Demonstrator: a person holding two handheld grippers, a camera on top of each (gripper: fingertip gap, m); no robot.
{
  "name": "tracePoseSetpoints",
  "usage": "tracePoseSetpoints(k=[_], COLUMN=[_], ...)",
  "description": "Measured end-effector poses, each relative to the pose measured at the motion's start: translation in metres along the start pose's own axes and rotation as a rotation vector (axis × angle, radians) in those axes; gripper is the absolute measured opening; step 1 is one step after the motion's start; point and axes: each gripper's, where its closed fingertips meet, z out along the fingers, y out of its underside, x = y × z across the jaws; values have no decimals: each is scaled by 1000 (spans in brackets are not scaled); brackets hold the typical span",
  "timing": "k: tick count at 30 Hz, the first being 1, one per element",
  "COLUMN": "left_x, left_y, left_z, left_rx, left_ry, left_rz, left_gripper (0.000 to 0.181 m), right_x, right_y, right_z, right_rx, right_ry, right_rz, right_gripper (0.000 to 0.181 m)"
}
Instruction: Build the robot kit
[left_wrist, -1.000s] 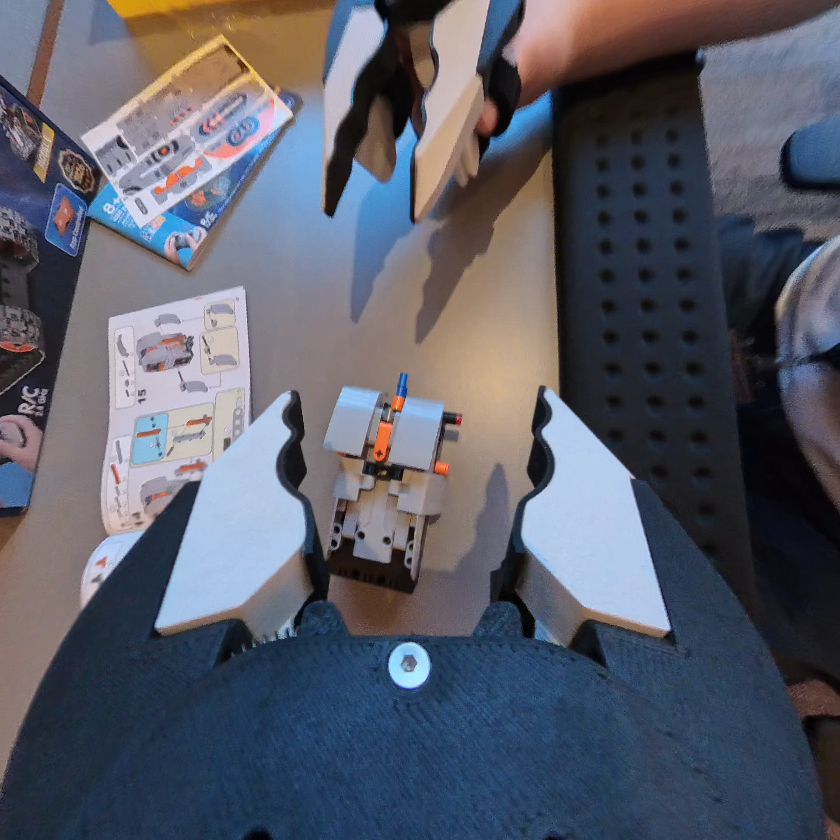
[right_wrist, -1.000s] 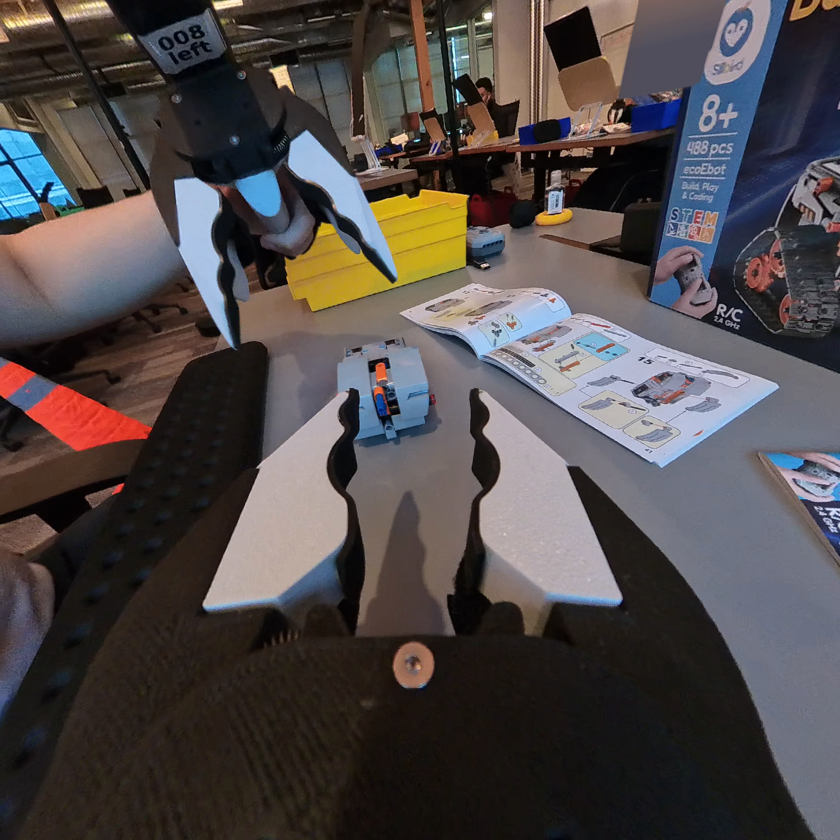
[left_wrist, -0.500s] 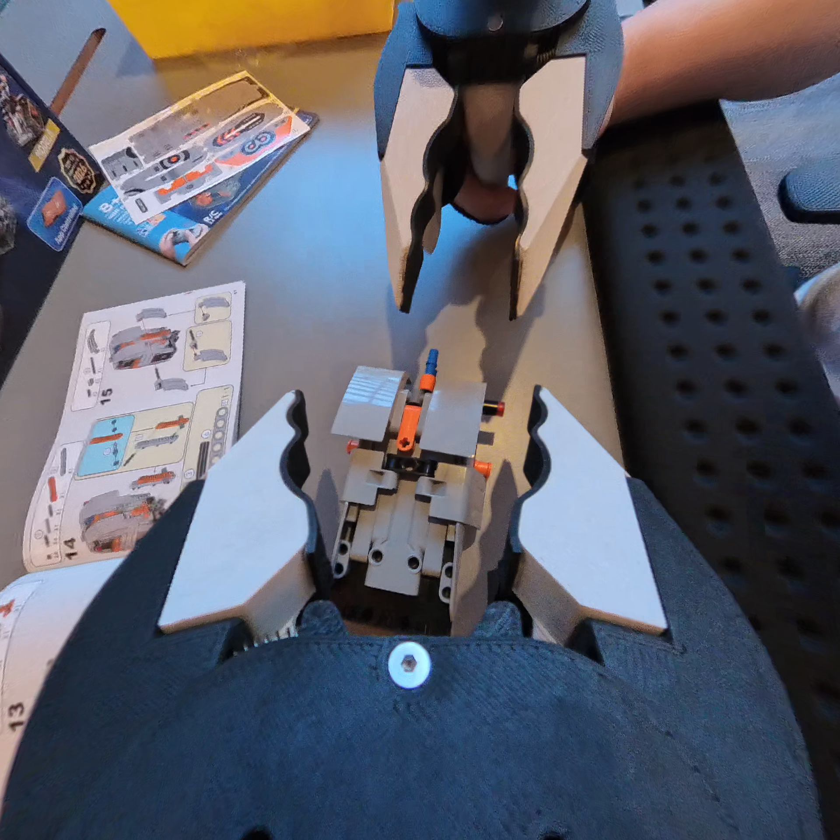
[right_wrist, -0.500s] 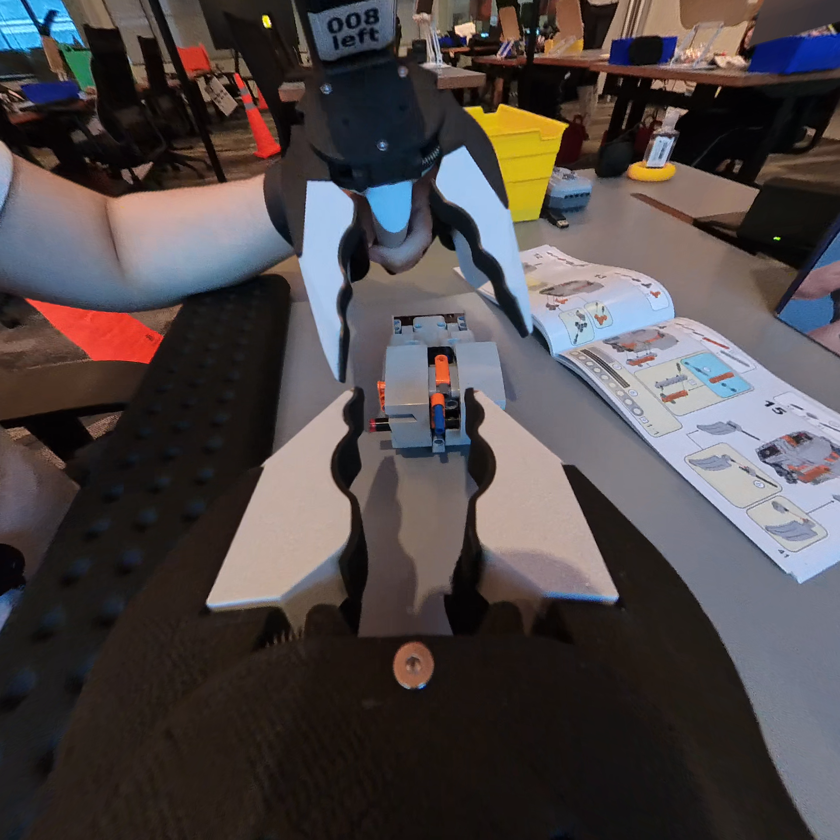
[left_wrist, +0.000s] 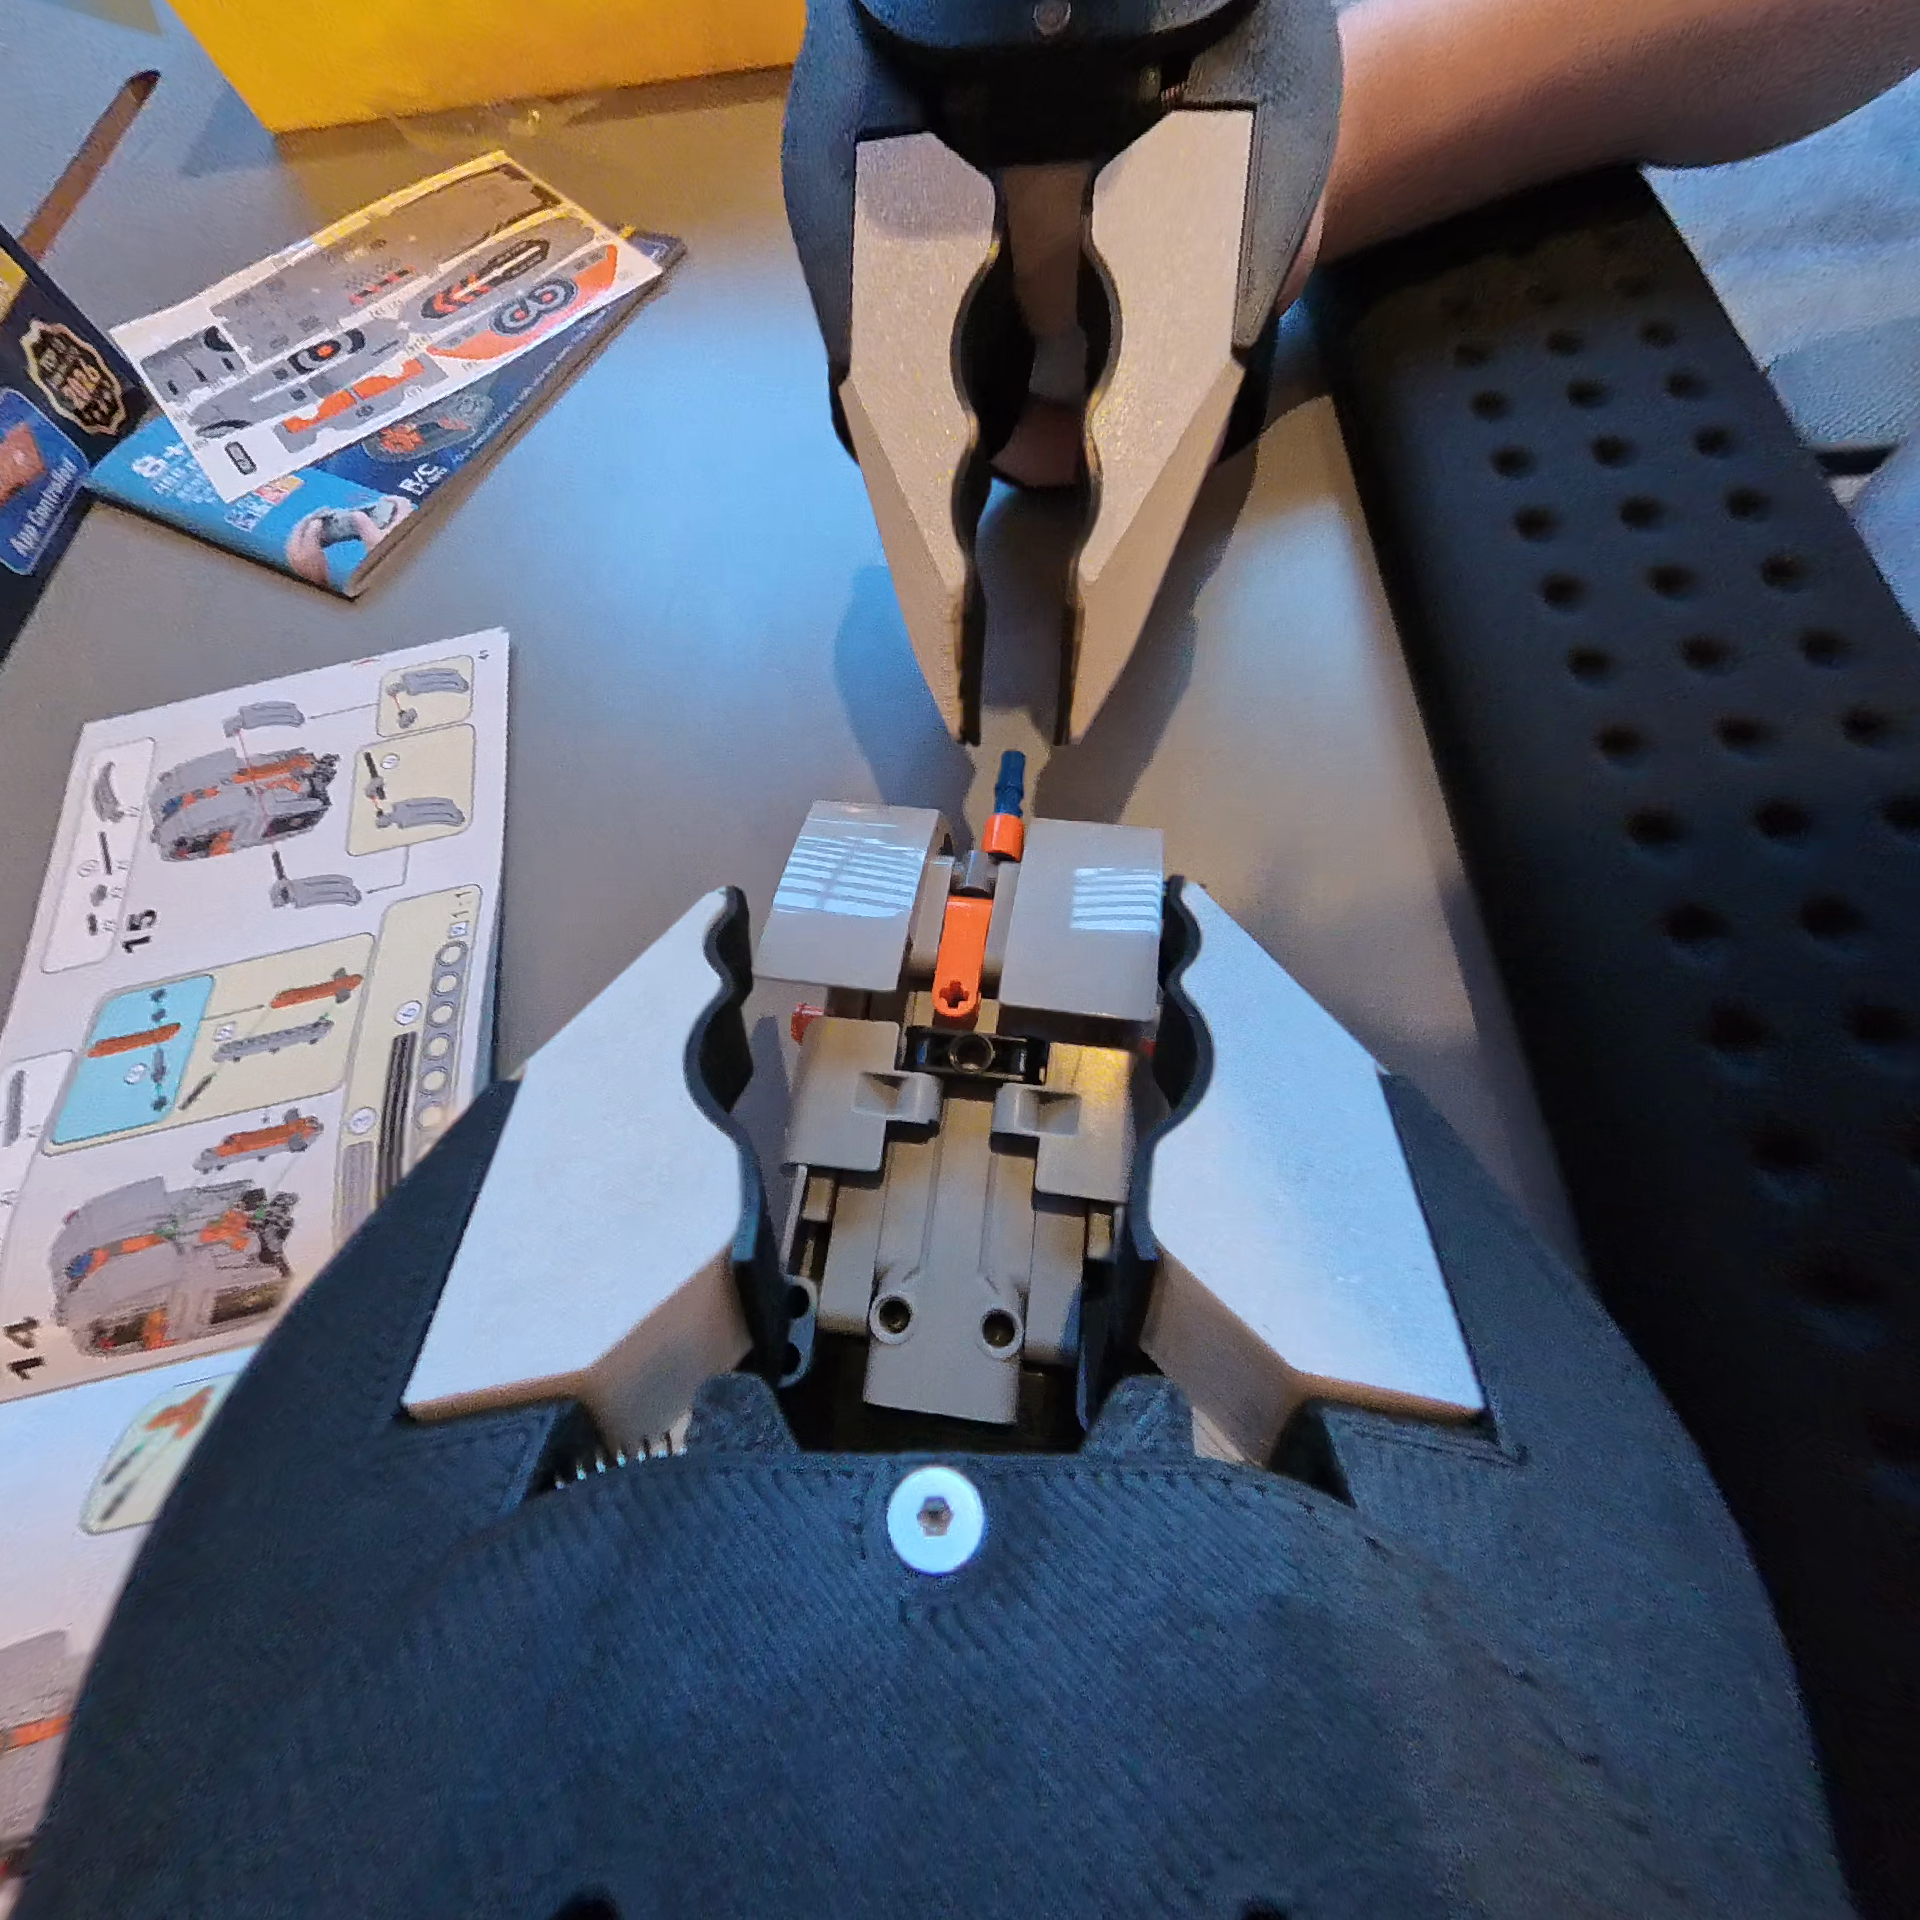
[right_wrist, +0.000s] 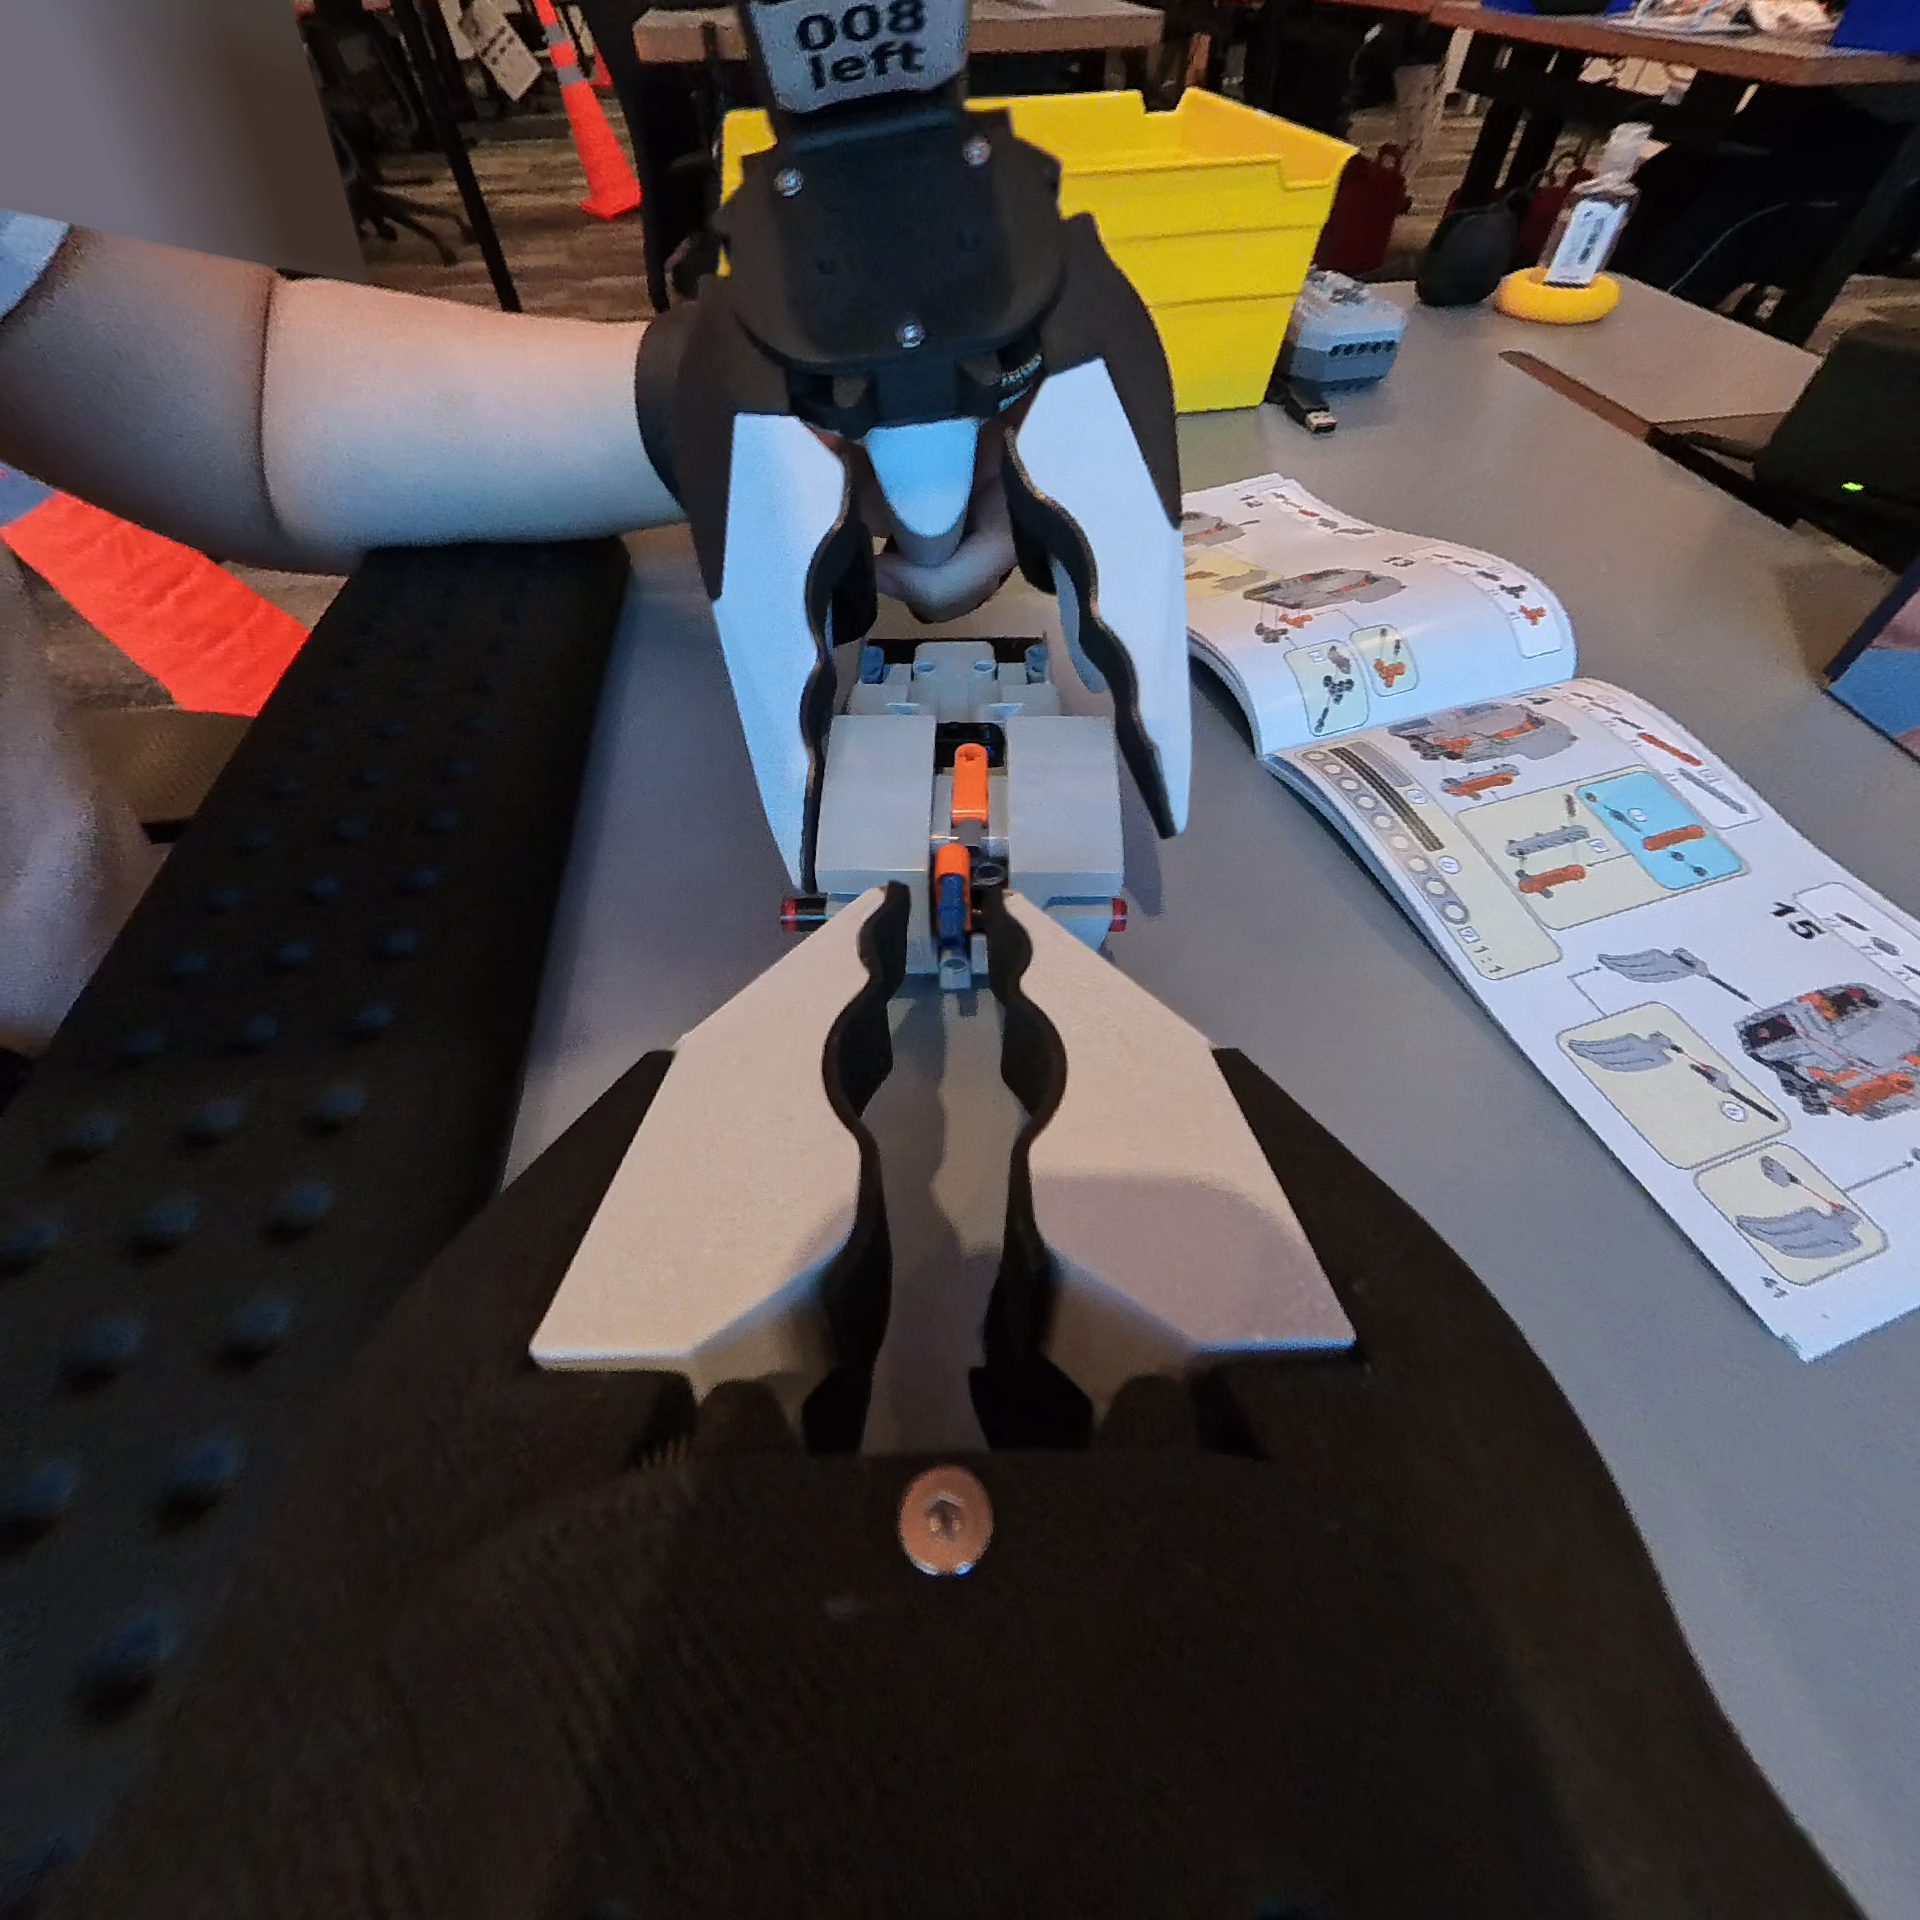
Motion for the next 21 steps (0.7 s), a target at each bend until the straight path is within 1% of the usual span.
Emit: tracePoseSetpoints(k=[2, 6, 14, 15, 17, 21], left_x=[2, 2, 5, 4, 2, 0], left_y=[0, 4, 1, 1, 0, -4], left_z=[-3, -7, -6, -6, -6, -9], left_rx=[30, 43, 63, 65, 73, 97], left_ry=[14, 6, 35, 31, 16, 0], left_rz=[-19, -9, -19, -22, -27, -24], left_gripper=[75, 74, 74, 75, 83, 80], right_x=[0, 0, 2, 2, 3, 5], right_y=[1, 2, 6, 6, 5, 4], right_z=[1, 2, 5, 5, 4, 4], right_rx=[-11, -20, -47, -47, -42, -34], right_ry=[4, 0, 16, 15, 19, 14], right_rz=[-10, -12, -14, -12, -5, 9], right_gripper=[13, 13, 13, 13, 13, 13])
